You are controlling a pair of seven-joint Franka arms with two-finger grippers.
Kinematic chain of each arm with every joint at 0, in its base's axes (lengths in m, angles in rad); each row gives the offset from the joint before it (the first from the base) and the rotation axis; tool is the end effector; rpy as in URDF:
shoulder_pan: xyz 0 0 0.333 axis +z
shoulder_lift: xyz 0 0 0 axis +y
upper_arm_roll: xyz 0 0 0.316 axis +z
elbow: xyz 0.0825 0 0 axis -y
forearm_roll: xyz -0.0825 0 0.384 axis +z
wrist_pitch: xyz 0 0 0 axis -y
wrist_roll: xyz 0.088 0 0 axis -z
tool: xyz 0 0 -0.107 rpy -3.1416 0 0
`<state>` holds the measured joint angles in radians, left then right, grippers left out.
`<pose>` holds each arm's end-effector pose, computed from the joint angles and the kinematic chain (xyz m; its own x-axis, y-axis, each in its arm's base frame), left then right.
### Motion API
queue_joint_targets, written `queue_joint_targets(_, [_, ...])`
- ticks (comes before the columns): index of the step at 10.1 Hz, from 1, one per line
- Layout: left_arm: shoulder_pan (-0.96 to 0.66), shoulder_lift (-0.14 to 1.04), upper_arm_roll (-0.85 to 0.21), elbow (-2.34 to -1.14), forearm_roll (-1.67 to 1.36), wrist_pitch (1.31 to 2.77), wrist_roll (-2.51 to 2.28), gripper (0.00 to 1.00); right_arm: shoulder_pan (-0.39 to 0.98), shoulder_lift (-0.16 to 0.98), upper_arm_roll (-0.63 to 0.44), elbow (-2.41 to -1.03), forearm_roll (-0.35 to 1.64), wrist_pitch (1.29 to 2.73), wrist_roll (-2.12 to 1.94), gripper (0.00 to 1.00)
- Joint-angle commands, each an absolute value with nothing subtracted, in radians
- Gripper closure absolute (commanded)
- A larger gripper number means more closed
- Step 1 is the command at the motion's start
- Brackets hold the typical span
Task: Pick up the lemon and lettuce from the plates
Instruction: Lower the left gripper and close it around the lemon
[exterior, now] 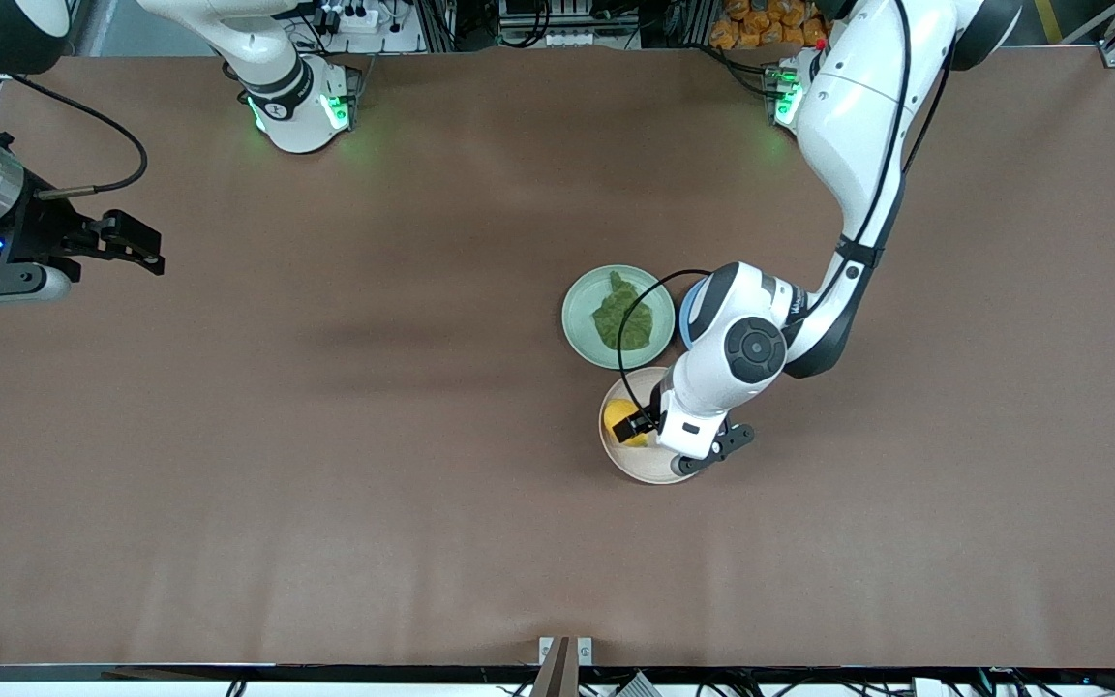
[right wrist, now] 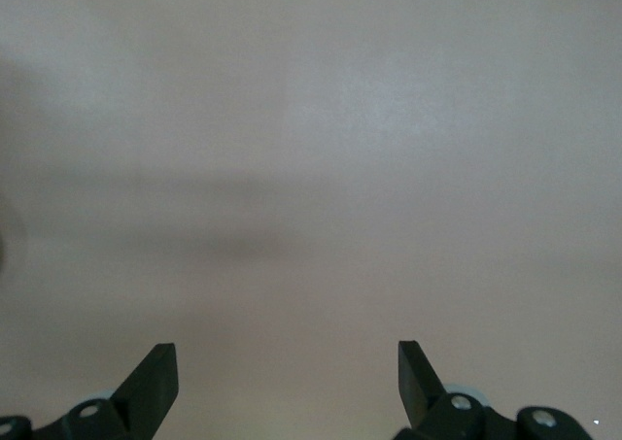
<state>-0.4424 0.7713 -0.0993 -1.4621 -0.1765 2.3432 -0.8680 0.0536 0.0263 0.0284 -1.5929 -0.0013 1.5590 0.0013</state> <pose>0.6334 -0.3681 0.2366 0.8898 0.4460 -0.0962 0.4562 -0.8658 0.2057 0.5579 0.0455 0.5985 0.9949 0.0805 -0.0602 0.0807 -0.9967 0.0006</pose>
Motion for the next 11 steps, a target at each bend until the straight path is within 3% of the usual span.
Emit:
queue_joint_targets(1, [-0.469, 0.804, -0.083, -1.437, -0.190, 2.359, -0.897, 0.00, 0.060, 0.025, 0.028, -1.594, 0.012, 1.560, 0.005, 0.00])
queue_joint_targets(11, [-0.494, 0.861, -0.080, -1.437, -0.187, 2.505, -0.931, 0.00, 0.063, 0.020, 0.060, -1.580, 0.012, 1.574, 0.005, 0.00])
